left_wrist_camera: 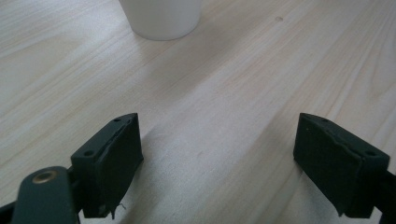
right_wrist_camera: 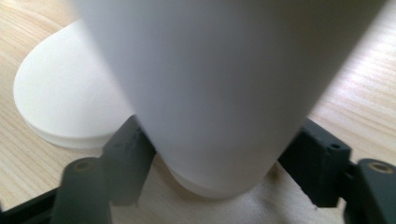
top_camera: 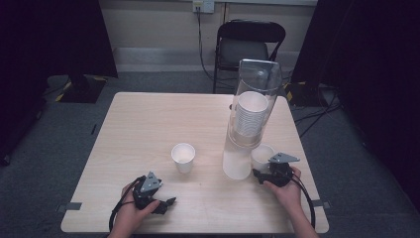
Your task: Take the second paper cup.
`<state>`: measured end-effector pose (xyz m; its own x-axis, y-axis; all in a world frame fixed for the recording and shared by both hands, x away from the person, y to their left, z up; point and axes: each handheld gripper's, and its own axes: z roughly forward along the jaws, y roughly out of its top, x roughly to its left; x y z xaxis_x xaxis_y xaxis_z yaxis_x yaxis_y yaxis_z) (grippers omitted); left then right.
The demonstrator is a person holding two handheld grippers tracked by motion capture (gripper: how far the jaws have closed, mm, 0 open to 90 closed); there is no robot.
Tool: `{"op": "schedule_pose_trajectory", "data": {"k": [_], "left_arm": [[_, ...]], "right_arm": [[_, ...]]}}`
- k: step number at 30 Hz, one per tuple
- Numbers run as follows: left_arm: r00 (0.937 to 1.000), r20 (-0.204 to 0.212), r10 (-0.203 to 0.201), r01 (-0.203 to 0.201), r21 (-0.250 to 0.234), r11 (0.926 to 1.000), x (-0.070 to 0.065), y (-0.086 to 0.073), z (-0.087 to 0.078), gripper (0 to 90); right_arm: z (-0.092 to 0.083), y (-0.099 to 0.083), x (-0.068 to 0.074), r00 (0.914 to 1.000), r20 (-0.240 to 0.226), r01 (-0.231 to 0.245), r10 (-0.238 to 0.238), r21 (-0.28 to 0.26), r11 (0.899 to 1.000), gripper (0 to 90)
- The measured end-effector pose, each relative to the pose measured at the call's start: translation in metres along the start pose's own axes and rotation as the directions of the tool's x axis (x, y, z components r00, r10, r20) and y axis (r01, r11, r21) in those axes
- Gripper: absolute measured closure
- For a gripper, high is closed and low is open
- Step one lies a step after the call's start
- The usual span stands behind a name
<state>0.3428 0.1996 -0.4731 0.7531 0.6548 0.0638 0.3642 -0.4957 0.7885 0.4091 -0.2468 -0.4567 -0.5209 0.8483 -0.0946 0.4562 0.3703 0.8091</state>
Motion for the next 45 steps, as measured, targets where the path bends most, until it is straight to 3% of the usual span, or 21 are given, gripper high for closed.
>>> {"op": "schedule_pose_trajectory", "data": {"k": [5, 11, 18, 23, 29, 30, 35, 45], "left_arm": [[1.0000, 0.001, 0.005, -0.005, 0.002, 1.0000, 0.000, 0.000, 0.000, 14.9], [1.0000, 0.001, 0.005, -0.005, 0.004, 1.0000, 0.000, 0.000, 0.000, 14.9], [1.0000, 0.001, 0.006, -0.006, 0.003, 1.0000, 0.000, 0.000, 0.000, 14.7], [1.0000, 0.003, 0.007, -0.007, 0.003, 1.0000, 0.000, 0.000, 0.000, 14.7], [1.0000, 0.002, 0.002, -0.002, -0.001, 1.0000, 0.000, 0.000, 0.000, 14.7], [1.0000, 0.002, 0.000, 0.000, -0.002, 1.0000, 0.000, 0.000, 0.000, 14.7], [1.0000, 0.003, -0.001, 0.001, -0.002, 1.0000, 0.000, 0.000, 0.000, 14.7], [1.0000, 0.003, -0.001, 0.001, -0.002, 1.0000, 0.000, 0.000, 0.000, 14.7]], "right_arm": [[-0.002, -0.001, -0.003, 0.9995, -0.006, -0.030, 0.030, -0.011, 0.999, 23.2], [-0.009, -0.001, -0.006, 0.9995, -0.004, -0.032, 0.032, -0.027, 0.999, 15.6], [-0.019, -0.004, -0.009, 0.9986, -0.008, -0.053, 0.053, -0.039, 0.998, 14.7], [-0.038, -0.015, -0.016, 0.9977, 0.013, -0.066, 0.067, -0.029, 0.997, 14.8], [-0.060, -0.031, -0.020, 0.9988, -0.020, -0.045, 0.045, -0.018, 0.999, 14.7], [-0.068, -0.043, -0.019, 0.9996, -0.018, -0.024, 0.024, -0.003, 1.000, 14.7], [-0.073, -0.062, -0.019, 0.9997, -0.021, 0.013, -0.012, 0.047, 0.999, 14.2], [-0.074, -0.064, -0.023, 0.9995, -0.031, 0.009, -0.008, 0.044, 0.999, 13.9]]}}
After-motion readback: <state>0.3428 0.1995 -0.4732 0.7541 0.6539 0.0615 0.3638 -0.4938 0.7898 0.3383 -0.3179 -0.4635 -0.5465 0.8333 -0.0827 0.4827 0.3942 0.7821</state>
